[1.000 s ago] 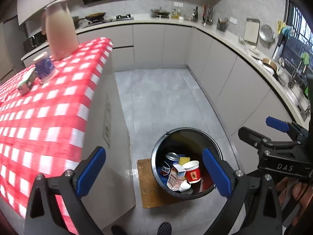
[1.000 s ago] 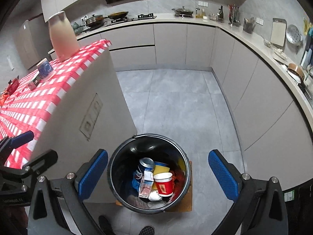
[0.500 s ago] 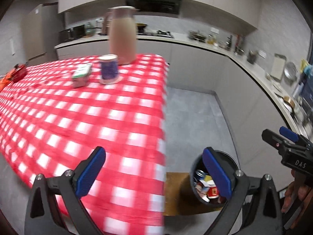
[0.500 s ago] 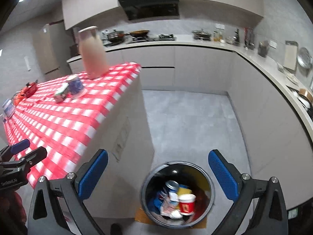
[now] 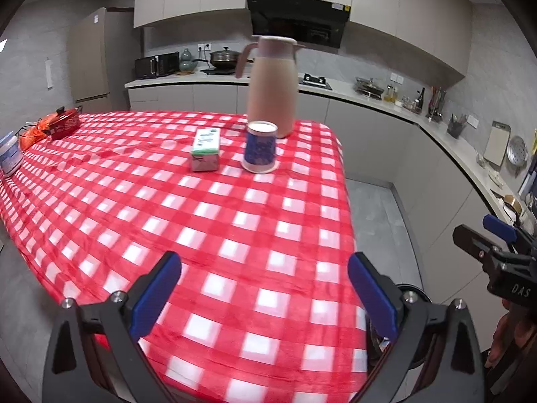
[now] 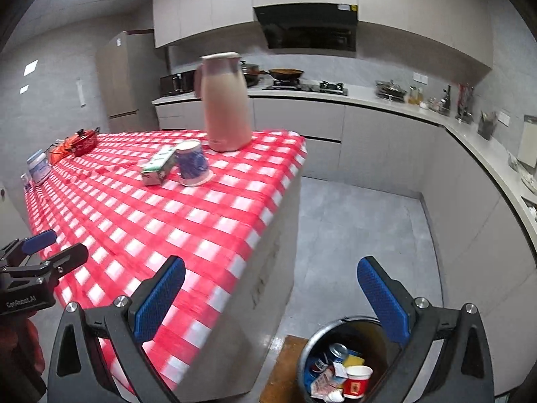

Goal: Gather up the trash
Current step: 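Move both tools back toward the milk carton and blue cup, then grasp the green-and-white milk carton with the left tool while the right tool grasps the blue cup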

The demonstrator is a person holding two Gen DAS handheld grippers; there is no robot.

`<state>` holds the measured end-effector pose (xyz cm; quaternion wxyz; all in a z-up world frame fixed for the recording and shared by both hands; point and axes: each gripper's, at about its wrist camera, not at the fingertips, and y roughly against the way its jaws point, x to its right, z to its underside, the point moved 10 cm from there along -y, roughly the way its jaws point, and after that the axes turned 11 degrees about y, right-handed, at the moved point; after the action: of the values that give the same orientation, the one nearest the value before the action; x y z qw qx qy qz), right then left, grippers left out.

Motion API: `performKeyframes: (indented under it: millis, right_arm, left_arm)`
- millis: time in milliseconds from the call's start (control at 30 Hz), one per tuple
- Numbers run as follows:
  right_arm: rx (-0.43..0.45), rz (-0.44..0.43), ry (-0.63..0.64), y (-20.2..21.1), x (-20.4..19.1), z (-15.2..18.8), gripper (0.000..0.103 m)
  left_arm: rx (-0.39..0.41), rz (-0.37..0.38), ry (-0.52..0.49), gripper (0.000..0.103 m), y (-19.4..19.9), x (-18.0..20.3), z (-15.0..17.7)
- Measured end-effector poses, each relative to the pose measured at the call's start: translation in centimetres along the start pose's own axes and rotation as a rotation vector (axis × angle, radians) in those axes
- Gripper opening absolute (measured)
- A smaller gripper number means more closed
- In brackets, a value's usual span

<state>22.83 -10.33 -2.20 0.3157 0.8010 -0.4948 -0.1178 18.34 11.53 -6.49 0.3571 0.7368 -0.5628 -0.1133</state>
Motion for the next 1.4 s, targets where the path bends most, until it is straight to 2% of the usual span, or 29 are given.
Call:
performKeyframes:
  millis: [400, 600, 700, 833, 1067, 1233, 1400]
  right_arm:
    - [0.033, -0.076, 0.083, -1.7, -5.4, -3.6, 0.103]
    - [0.015, -0.078, 0.104, -5.2, -7.4, -5.0, 0.103]
    - [0.005, -0.079, 0.094, -7.1, -8.3, -5.9, 0.099]
    - [-0.02, -0.09, 0.091, -10.0, -9.5, -7.2, 0.09]
    - [-0.032, -0.105, 0.104, -13.7, -11.0, -8.8, 0.087]
    - [-0.052, -0.115, 0.131, -16.6, -11.4, -9.7, 0.072]
    - [-0.06, -0.121, 0.139, -19.2, -11.5, -10.7, 0.072]
  left_arm:
    - [0.064, -0.03, 0.04, 0.098, 0.1, -5.2, -3.8]
    - [0.045, -0.017, 0.045, 0.092, -3.4, -8.2, -6.0]
    - [0.022, -0.01, 0.05, 0.09, -5.5, -9.3, -7.1]
    - [0.007, -0.004, 0.046, 0.088, -7.8, -10.1, -8.4]
    - [-0.025, 0.01, 0.026, 0.086, -11.4, -10.2, -9.8]
    - [-0.039, 0.017, -0.005, 0.084, -14.0, -9.3, -11.1]
    - [-0.059, 0.028, -0.011, 0.082, -16.4, -8.7, -11.9]
